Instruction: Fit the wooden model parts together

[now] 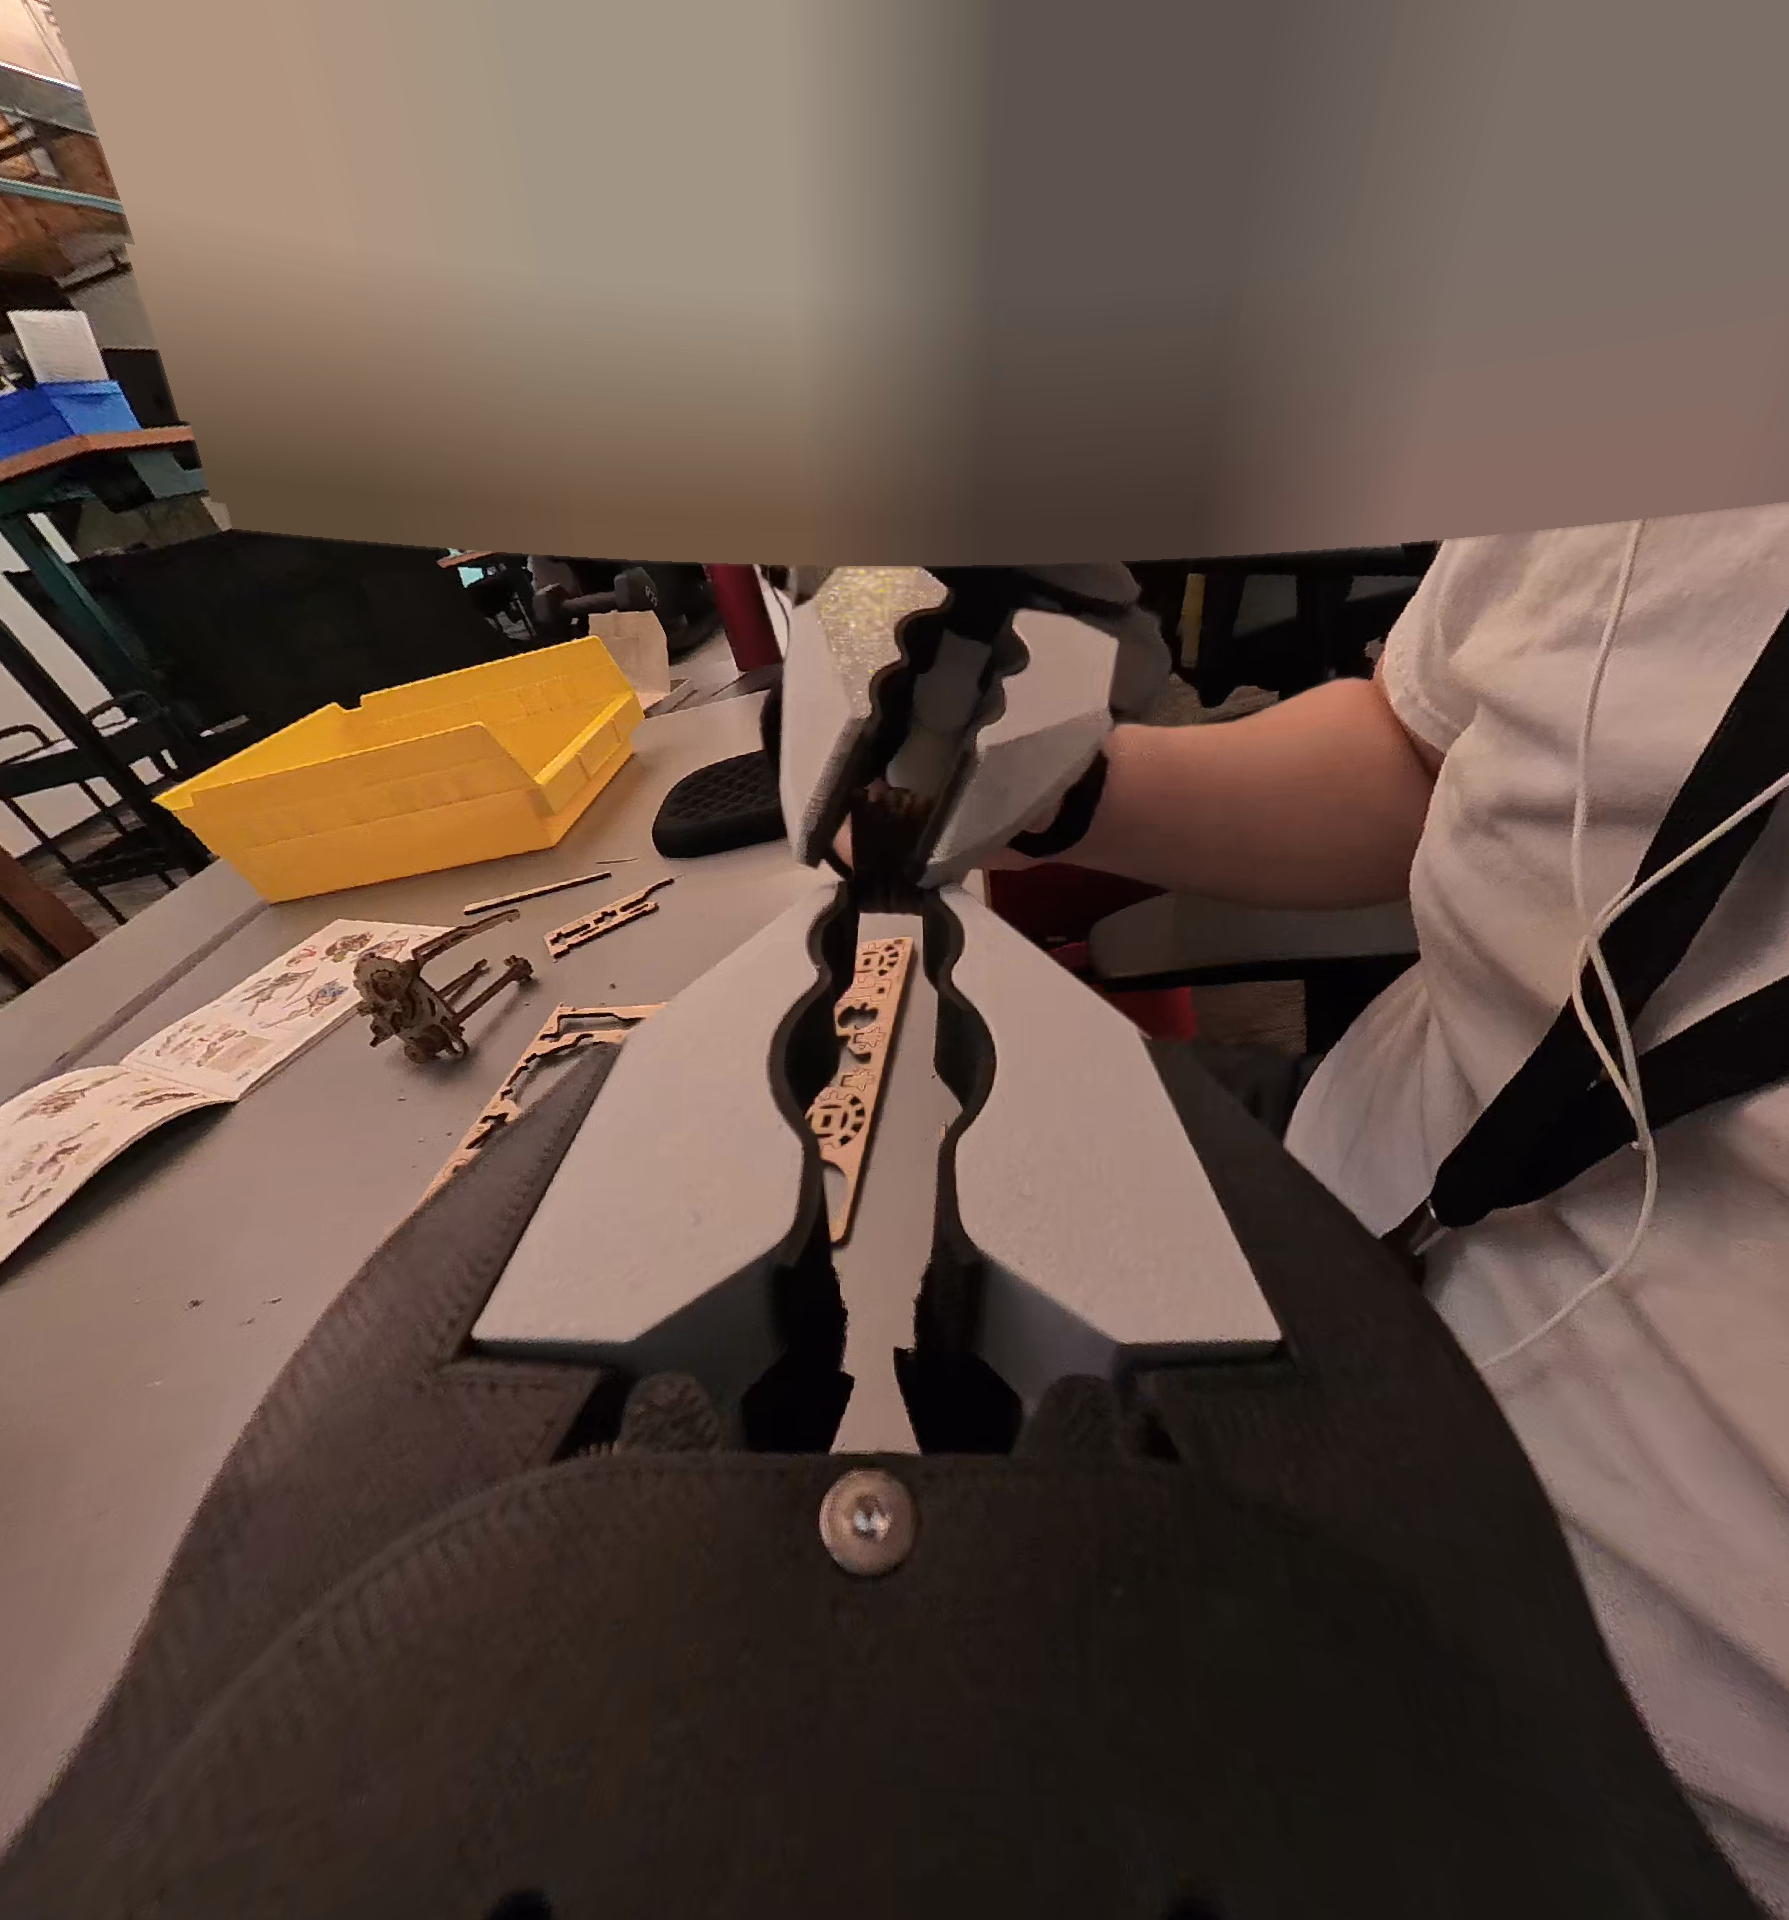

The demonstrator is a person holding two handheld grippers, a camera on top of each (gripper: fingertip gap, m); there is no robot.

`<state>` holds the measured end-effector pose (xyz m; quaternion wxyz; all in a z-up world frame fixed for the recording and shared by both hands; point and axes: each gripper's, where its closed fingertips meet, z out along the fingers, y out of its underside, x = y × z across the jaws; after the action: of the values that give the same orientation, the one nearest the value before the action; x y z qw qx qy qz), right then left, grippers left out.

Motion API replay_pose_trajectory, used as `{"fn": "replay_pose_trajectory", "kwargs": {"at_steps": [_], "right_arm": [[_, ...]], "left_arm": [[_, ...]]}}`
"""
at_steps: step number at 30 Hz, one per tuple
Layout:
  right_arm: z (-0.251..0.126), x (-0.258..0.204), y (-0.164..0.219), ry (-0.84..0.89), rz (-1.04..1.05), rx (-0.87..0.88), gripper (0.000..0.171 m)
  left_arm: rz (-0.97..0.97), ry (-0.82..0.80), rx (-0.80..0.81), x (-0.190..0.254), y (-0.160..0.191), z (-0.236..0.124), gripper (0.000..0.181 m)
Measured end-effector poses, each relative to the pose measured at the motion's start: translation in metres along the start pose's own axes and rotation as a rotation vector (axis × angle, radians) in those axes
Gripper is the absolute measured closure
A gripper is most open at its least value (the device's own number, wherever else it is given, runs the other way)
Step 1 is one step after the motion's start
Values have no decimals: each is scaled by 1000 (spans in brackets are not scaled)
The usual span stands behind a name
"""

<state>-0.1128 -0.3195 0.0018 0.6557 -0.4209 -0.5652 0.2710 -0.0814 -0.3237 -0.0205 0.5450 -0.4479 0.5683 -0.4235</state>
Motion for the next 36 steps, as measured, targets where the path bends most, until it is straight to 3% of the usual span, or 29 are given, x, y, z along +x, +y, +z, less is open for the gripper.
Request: {"fn": "replay_pose_trajectory", "kwargs": {"at_steps": [10,23,36], "right_arm": [[-2,-1,-2,-89,183,-3,160],[0,10,6,114,19,-31,159],[-2,10,-8,47,25,11,157]], "left_arm": [[26,-15,10,0,-3,-3,171],[48,-99,-15,-13,3,-2,170],[117,-151,88,-12,-11,-7,171]]}}
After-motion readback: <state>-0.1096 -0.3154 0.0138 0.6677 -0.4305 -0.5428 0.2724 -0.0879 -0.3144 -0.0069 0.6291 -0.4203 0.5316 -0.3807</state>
